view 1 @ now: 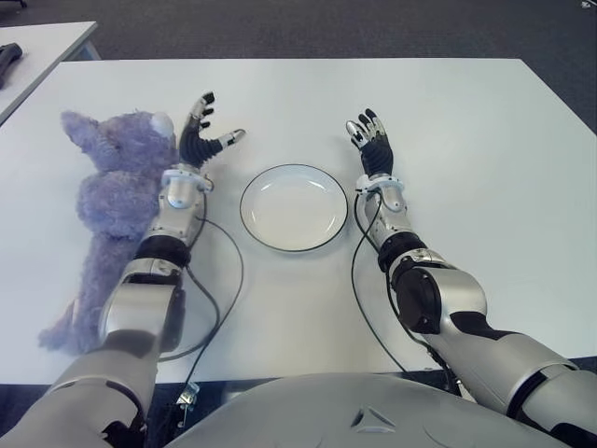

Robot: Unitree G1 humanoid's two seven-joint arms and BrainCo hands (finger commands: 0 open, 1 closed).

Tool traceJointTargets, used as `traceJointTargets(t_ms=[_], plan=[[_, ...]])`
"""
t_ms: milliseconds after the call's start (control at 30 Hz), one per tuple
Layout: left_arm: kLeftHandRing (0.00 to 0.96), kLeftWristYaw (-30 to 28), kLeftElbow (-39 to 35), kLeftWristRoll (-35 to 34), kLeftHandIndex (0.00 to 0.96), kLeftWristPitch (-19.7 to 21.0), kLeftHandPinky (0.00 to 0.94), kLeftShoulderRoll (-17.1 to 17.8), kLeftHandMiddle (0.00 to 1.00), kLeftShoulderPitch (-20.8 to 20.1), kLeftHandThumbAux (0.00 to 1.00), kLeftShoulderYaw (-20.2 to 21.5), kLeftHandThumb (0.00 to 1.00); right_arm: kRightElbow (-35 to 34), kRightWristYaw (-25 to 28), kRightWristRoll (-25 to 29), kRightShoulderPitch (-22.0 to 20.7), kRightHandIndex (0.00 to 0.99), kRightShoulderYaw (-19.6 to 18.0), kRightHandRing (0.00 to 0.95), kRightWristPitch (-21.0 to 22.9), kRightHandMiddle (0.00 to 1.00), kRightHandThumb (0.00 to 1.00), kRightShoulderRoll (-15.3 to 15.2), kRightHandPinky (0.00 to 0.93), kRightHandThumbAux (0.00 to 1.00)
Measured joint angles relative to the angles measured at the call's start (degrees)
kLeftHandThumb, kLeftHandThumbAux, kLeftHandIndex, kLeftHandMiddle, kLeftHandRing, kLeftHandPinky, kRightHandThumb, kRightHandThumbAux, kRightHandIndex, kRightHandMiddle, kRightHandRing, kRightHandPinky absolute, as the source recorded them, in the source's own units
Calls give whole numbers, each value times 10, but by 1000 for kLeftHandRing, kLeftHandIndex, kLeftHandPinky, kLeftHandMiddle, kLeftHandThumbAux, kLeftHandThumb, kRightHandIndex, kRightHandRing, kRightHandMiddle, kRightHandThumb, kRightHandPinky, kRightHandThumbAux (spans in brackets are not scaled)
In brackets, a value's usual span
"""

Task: Put the doll into the plate.

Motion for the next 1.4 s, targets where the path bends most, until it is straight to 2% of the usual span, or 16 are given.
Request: traceJointTargets(t_ms=[333,533,800,1133,1400], plan=[[77,3,-118,-5,0,18,71,19,76,43,565,26,6,-2,-1,1,-1,6,-1,31,-2,34,146,0,73,643],[69,11,-172,16,0,33,62,41,68,62,549,33,0,-2,-1,5,-1,13,-5,34,-5,39,140,0,73,648],[70,11,-225,40,0,60,86,62,69,57,514,37,0,-2,-1,7,-1,9,-7,29,-5,32,133,0,64,644],[63,9,-262,51,0,81,69,62,62,49,478,30,0,-2,-2,2,-1,2,-2,31,-5,32,130,0,69,670],[59,0,-266,48,0,112,57,56,60,35,483,20,13,-2,-6,-3,-1,0,0,31,-5,29,127,0,69,680]])
